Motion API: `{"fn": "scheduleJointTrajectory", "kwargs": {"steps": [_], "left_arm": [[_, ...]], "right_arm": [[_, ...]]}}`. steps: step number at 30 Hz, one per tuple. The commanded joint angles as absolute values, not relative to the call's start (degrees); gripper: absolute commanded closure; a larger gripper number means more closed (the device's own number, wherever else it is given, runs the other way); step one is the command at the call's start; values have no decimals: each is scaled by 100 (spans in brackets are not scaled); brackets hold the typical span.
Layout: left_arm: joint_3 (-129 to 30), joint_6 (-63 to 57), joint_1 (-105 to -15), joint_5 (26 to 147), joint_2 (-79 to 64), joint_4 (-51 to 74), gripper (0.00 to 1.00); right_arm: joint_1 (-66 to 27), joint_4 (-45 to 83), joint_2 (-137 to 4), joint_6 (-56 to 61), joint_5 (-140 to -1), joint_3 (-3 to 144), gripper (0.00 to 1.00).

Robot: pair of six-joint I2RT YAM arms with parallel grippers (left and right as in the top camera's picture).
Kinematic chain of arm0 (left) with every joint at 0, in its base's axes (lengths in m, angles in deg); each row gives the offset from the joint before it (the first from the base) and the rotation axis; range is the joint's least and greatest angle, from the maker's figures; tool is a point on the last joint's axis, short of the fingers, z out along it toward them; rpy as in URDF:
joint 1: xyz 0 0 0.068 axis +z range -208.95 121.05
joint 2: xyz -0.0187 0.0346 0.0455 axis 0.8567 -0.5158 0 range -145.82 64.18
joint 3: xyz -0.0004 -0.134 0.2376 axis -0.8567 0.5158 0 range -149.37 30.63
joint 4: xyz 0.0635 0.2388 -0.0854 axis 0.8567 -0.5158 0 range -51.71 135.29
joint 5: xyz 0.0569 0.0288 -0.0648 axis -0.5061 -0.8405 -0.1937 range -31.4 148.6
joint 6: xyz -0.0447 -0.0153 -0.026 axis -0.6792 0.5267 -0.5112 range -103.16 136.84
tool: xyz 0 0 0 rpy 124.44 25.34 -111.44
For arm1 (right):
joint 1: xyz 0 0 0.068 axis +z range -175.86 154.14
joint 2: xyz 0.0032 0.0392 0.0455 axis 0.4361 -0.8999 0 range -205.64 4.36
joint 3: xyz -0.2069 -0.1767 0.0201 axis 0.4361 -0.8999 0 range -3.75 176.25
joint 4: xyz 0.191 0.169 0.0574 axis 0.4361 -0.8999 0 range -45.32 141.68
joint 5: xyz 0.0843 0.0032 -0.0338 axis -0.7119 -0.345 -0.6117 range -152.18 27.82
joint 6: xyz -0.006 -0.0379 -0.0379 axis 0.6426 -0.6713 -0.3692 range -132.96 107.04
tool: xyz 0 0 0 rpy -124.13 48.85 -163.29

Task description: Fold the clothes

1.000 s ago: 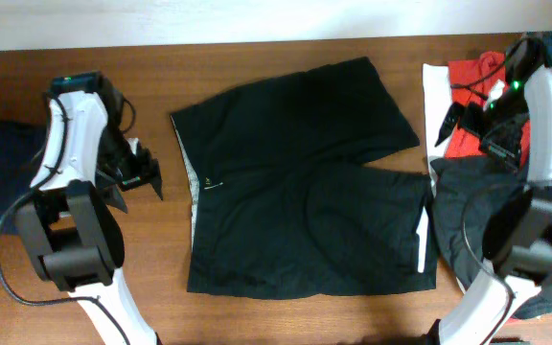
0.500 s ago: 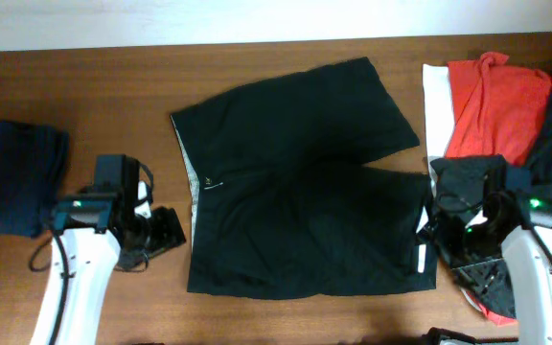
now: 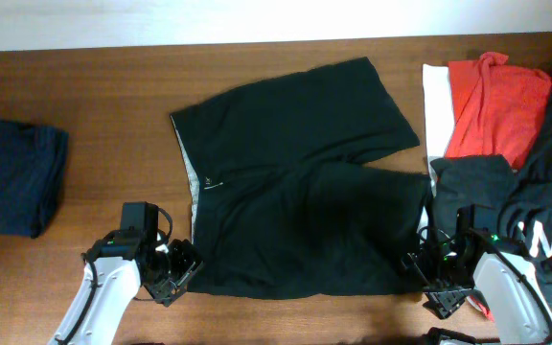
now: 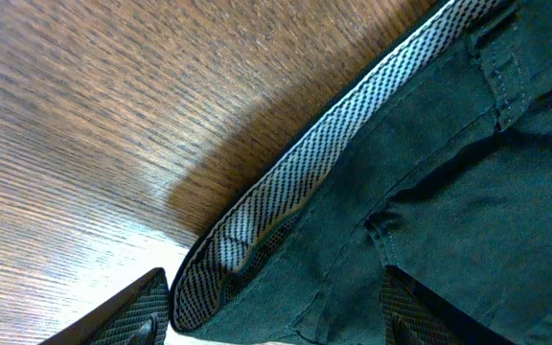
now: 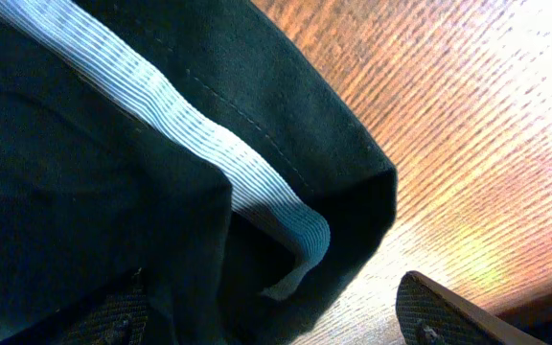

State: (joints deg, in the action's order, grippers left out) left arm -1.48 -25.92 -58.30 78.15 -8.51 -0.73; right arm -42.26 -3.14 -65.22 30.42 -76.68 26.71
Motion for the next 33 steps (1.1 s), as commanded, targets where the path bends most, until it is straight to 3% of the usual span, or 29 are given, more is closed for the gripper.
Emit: {"fn": "scheduleJointTrajectory", "kwargs": {"steps": [1,7,13,16,20,28,30,33], "left_arm": [[-111,-2671,-5859,7902,-822,-217,31],[-76,-3694,-6243,7752,-822,-556,31],[348,-4338,-6427,7209,-822,565,61],[350,-4334,-6427,7236,-822,504,91],[350,-4293,-6453,7271,-822,-298,92],[350,-4288,-6453,7266,-822,-274,93],[350,-4288,-6453,7266,-822,-274,93],[350,-4288,-6453,7271,-822,-274,93]], "right_arm": [[-4200,-332,-6509,3107,-7655,2697,14],[-4200,-452,-6512,3086,-7629,3169,13],[-4200,-669,-6509,3239,-7399,3169,13],[-4200,-690,-6509,3236,-7393,3169,13],[-4200,-797,-6512,3236,-7290,3167,13],[-3748,-937,-6512,3378,-7310,2979,15],[-3739,-968,-6512,3455,-7312,2979,26],[-3739,-1053,-6512,3457,-7314,2979,54]]}}
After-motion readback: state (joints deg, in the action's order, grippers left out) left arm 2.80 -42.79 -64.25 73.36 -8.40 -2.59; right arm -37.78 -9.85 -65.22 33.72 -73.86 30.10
